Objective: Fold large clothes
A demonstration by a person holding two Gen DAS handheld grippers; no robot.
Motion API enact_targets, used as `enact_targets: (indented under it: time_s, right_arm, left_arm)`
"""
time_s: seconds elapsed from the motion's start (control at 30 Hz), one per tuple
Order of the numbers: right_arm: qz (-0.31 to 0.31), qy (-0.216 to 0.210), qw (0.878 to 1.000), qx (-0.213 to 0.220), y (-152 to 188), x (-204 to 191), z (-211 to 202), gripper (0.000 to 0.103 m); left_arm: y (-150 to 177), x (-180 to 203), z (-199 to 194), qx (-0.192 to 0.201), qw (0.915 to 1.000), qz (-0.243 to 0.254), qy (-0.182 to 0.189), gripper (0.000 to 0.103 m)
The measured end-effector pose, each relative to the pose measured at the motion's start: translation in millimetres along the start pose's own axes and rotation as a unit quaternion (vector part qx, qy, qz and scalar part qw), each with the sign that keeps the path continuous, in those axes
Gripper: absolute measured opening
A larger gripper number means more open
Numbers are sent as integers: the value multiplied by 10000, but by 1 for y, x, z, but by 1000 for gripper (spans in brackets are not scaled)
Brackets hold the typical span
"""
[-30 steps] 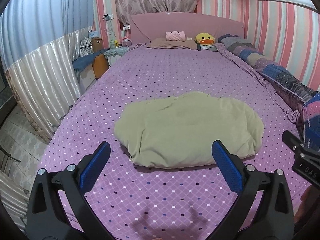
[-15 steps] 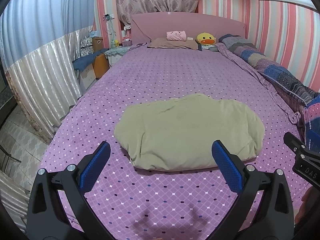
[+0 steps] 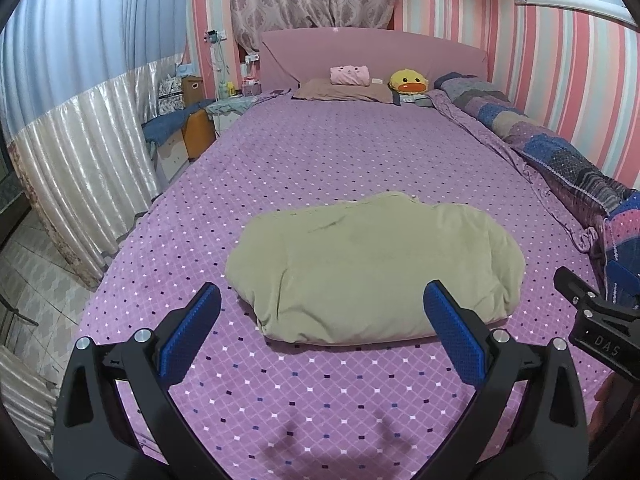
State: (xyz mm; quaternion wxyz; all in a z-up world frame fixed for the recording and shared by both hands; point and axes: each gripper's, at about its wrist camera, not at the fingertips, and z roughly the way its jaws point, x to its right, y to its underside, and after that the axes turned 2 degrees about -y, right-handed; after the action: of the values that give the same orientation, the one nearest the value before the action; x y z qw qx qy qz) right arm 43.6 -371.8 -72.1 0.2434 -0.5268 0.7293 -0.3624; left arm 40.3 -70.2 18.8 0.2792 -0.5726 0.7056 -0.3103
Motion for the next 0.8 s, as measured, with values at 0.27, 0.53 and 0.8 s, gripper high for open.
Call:
enact_targets:
  time_s: [0.27, 0.53, 0.8]
  right_arm:
    - [37, 20, 10000, -2, -2, 1, -1, 101]
    - [38, 48, 10000, -33, -7, 2, 1, 101]
    - [46, 70, 10000, -29, -9, 2, 0, 101]
  left_arm:
    - [0, 0, 0, 35, 10000, 35, -17, 100]
    - [-1, 0, 2, -17, 10000, 53, -17, 100]
    - [-1, -2, 4, -34, 10000, 41, 2, 100]
